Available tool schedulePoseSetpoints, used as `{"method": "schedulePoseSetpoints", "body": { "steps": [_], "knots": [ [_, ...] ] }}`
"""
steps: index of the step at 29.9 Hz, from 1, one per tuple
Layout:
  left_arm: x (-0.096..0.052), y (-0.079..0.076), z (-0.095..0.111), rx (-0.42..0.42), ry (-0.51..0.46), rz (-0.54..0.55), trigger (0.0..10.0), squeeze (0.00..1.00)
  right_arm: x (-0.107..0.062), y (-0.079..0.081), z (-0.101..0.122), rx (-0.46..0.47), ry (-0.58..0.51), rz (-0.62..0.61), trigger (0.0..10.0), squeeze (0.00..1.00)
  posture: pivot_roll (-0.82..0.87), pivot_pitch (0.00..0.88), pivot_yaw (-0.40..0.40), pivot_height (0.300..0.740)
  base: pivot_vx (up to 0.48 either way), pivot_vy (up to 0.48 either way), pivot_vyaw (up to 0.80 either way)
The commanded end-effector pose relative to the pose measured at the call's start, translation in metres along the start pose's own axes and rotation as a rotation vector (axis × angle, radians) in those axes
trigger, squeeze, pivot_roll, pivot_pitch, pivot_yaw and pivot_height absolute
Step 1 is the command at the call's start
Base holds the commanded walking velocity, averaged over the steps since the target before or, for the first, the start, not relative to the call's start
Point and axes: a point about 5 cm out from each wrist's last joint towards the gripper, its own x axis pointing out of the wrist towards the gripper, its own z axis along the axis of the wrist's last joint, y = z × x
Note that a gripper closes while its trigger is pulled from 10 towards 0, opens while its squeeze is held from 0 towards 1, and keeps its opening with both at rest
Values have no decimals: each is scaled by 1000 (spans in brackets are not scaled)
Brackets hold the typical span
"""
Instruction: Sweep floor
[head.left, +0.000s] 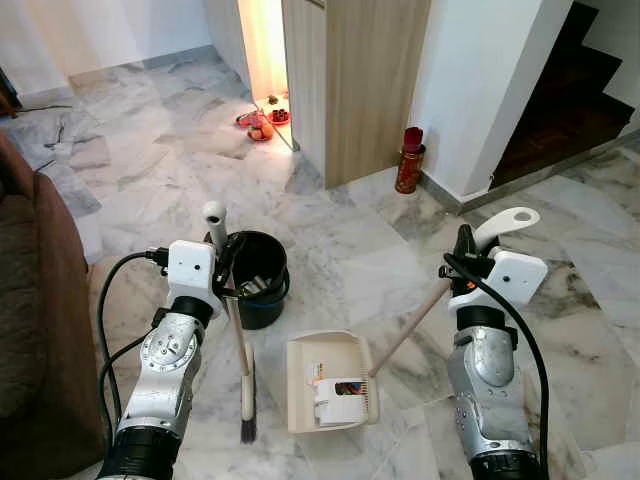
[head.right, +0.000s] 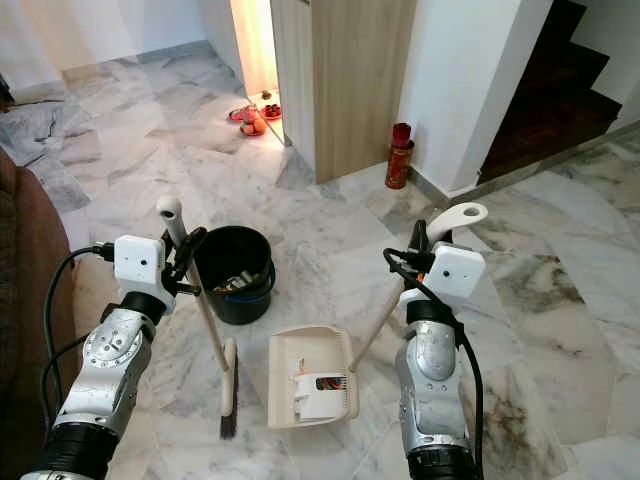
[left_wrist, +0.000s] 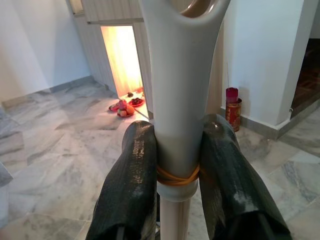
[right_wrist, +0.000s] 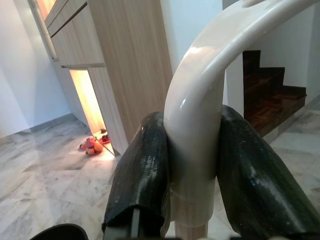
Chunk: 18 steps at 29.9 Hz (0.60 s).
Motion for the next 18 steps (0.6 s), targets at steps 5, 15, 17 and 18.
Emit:
{"method": "schedulePoseSetpoints", "body": {
  "steps": [5,15,17,18],
  "knots": [
    [5,3,8,14,-35,-1,10000,0,4,6,10,16,-49,17,10000,0,-69,57,64,740,0,0,0],
    [4,3,8,15,-36,-2,10000,0,4,7,10,17,-49,18,10000,0,-68,57,64,740,0,0,0],
    [4,3,8,15,-36,-2,10000,0,4,7,10,18,-49,18,10000,0,-68,57,64,740,0,0,0],
    [4,3,8,15,-36,-2,10000,0,4,7,10,19,-49,18,10000,0,-66,57,65,740,0,0,0]
  ]
}}
